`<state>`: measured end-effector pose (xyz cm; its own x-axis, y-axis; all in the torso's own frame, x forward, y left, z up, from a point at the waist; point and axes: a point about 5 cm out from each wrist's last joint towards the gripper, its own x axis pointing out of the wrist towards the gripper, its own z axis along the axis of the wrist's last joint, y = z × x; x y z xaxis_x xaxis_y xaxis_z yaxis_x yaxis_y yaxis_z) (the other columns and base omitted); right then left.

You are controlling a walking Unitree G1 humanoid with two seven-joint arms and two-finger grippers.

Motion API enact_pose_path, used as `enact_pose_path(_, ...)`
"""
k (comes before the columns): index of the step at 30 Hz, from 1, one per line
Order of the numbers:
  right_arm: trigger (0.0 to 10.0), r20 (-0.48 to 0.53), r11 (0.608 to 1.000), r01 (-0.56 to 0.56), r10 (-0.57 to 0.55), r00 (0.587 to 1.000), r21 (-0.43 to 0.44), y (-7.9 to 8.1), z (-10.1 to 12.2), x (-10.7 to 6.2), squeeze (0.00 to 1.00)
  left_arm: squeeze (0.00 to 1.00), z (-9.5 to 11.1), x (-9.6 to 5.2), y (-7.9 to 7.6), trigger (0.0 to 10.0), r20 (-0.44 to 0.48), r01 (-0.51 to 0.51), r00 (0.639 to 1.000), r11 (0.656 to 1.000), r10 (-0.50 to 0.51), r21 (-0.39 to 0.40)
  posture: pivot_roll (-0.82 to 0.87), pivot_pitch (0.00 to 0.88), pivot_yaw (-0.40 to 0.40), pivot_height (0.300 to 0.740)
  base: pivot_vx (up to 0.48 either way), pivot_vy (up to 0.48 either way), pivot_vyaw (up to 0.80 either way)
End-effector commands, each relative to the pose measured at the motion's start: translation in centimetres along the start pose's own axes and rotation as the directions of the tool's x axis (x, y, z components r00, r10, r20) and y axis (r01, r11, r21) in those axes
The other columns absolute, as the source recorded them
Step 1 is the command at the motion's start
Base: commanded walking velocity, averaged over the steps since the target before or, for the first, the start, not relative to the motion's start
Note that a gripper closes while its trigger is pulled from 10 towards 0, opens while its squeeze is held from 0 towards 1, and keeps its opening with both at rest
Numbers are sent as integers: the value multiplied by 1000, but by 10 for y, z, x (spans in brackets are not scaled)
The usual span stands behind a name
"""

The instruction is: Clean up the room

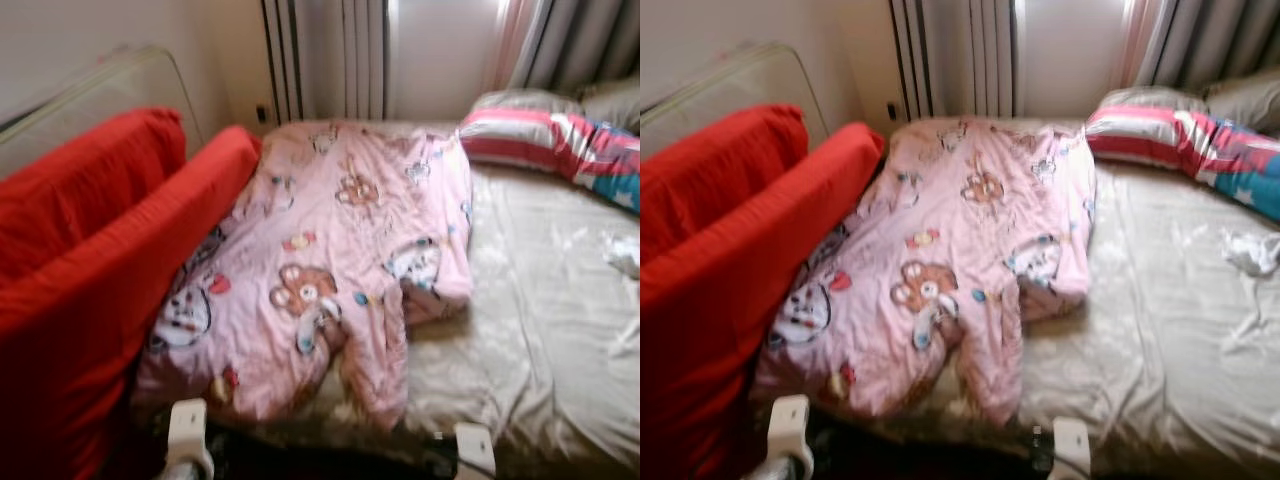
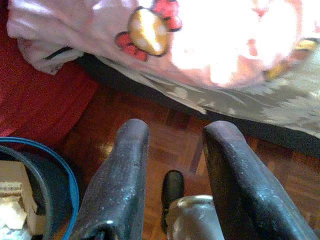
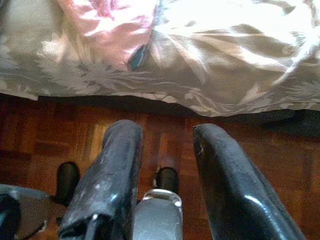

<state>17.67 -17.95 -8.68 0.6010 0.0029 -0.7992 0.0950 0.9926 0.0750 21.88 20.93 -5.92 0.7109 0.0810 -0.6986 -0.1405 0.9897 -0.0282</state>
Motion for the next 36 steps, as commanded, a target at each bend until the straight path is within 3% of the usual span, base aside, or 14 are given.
enact_pose_path(1, 10000, 4, 1000, -19, 19, 1000, 4, 7, 2, 1, 0, 0, -5, -2, 7, 10000, -19, -16, 1000, 1000, 16, 3, -14, 19, 43, 740, 0, 371, 0)
enact_pose_path(25, 10000, 20, 999, -32, 32, 999, -38, 9, 2, 1, 0, 0, -6, -2, 5, 10000, -6, -2, 1000, 1000, 2, -9, -13, 16, 40, 740, 0, 0, 0)
enact_pose_path(30, 10000, 39, 996, -35, 38, 999, -84, 11, 5, 1, 0, 0, -5, -2, 5, 10000, -8, 0, 1000, 1000, 0, 3, -16, 8, 45, 740, 0, 0, 705)
enact_pose_path(36, 10000, 37, 998, -31, 33, 999, -62, 11, 4, 1, 0, 0, -6, -2, 3, 10000, -14, 6, 1000, 1000, -6, 7, -18, 0, 48, 740, 0, 0, 226)
